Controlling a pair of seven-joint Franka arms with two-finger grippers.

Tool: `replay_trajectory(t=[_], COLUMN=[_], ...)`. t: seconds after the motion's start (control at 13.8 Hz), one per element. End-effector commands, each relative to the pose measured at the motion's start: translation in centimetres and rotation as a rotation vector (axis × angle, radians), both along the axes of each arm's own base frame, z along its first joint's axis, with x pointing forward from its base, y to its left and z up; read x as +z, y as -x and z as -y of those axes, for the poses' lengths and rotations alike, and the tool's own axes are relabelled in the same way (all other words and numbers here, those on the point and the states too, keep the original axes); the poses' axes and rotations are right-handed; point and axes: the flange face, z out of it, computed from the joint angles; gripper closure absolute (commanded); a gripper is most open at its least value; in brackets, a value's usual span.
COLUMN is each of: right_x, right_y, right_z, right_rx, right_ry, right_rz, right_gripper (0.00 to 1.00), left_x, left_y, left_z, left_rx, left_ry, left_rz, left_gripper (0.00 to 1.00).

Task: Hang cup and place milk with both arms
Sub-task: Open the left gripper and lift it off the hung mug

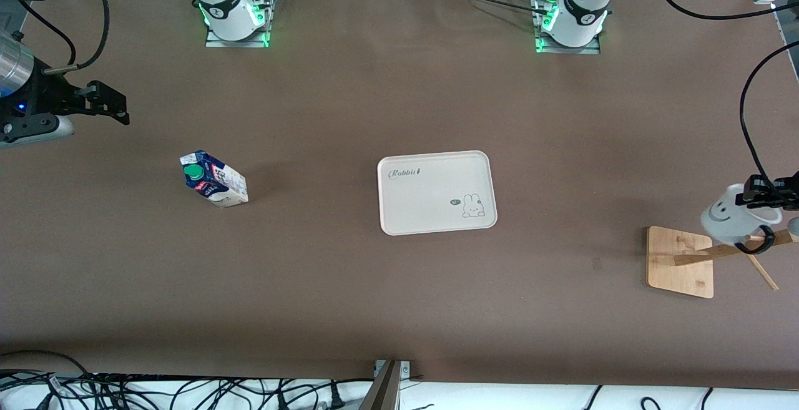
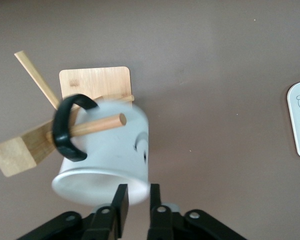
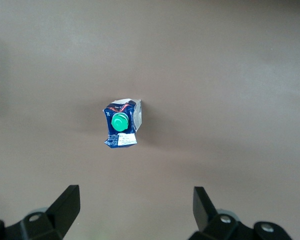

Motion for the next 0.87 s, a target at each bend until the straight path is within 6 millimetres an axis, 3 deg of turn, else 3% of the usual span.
replay_trajectory(t=[0.0, 0.07, 0.22, 0.36, 0.51, 0.65, 0.8], right_x=[0.3, 0.3, 0.3, 0.3, 0.3, 0.3, 0.3], right_y=[0.2, 0.2, 0.2, 0.2, 0.2, 0.2, 0.2], right_z=[0.1, 0.1, 0.1, 0.1, 0.1, 0.1, 0.1], right_rx=[0.004, 0.004, 0.004, 0.004, 0.004, 0.004, 0.004], right_ry=[-0.019, -0.019, -0.019, -0.019, -0.019, -0.019, -0.019], right_rz=[0.006, 0.007, 0.007, 0.006, 0.007, 0.006, 0.007], right_gripper=[0.0, 0.0, 0.0, 0.0, 0.0, 0.0, 0.0], left_x=[1.0, 1.2, 2.4, 4.8, 8.0, 9.6, 9.4], left_y=[-0.1, 0.1, 0.5, 1.8, 3.8, 4.8, 4.8], left_z=[1.1, 2.0, 6.0, 12.0, 15.9, 17.0, 17.2], left_rx=[-0.029, -0.043, -0.104, -0.189, -0.216, -0.166, -0.157], left_ry=[0.004, -0.003, -0.04, -0.087, -0.118, -0.123, -0.135], left_rz=[0.005, -0.012, -0.043, -0.066, -0.059, -0.046, -0.05], left_gripper=[0.0, 0.0, 0.0, 0.0, 0.0, 0.0, 0.0])
